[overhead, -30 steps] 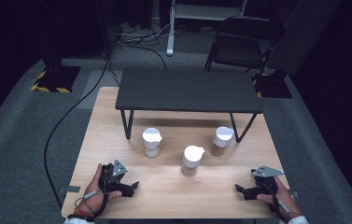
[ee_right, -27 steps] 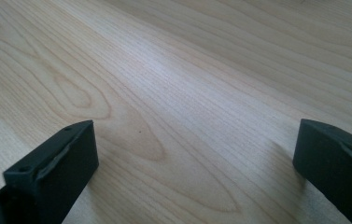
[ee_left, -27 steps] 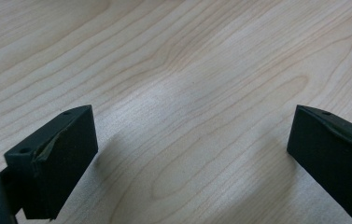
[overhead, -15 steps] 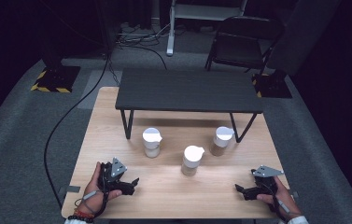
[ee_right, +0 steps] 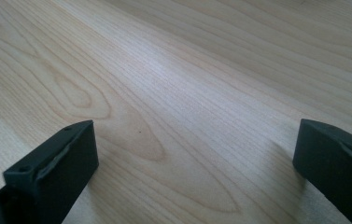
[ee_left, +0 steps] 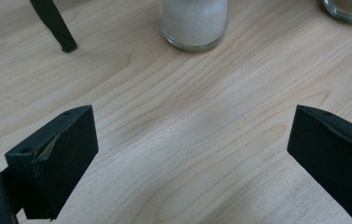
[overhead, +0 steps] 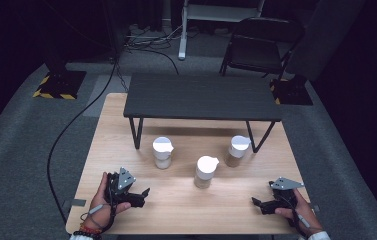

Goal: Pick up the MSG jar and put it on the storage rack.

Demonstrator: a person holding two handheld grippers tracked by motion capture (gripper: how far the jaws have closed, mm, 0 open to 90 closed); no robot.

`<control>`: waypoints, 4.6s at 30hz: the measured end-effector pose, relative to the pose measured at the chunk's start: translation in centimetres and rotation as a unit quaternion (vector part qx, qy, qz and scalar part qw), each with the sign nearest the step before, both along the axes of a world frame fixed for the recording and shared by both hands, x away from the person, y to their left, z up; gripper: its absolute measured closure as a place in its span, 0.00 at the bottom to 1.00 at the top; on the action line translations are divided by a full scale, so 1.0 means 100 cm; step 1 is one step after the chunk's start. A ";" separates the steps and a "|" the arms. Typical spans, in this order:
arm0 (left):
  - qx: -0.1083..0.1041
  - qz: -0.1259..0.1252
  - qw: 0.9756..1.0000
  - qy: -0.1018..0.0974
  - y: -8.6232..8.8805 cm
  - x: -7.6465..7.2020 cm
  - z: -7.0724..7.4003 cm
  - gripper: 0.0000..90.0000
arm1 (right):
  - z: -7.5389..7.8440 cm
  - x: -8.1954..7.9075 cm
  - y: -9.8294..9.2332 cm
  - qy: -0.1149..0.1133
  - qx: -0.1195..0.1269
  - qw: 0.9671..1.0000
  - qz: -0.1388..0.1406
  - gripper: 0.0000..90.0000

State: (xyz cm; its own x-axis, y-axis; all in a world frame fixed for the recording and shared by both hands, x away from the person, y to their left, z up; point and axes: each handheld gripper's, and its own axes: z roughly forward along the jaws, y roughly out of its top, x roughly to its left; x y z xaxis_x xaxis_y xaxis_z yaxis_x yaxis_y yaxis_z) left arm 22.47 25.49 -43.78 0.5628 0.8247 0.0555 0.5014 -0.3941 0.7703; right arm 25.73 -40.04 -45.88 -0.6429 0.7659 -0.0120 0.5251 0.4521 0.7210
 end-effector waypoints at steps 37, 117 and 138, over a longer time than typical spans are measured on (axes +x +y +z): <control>-0.025 0.000 0.999 -0.038 -0.009 0.022 0.023 0.02 | 0.000 0.000 -0.001 0.000 0.000 1.000 0.004 0.00; -0.102 0.006 0.991 -0.086 -0.058 0.051 0.038 0.34 | 0.000 0.001 0.001 0.000 -0.001 1.000 0.004 0.00; -0.121 0.009 0.986 -0.111 -0.066 0.031 0.107 0.34 | 0.000 0.001 0.001 0.000 -0.001 1.000 0.004 0.00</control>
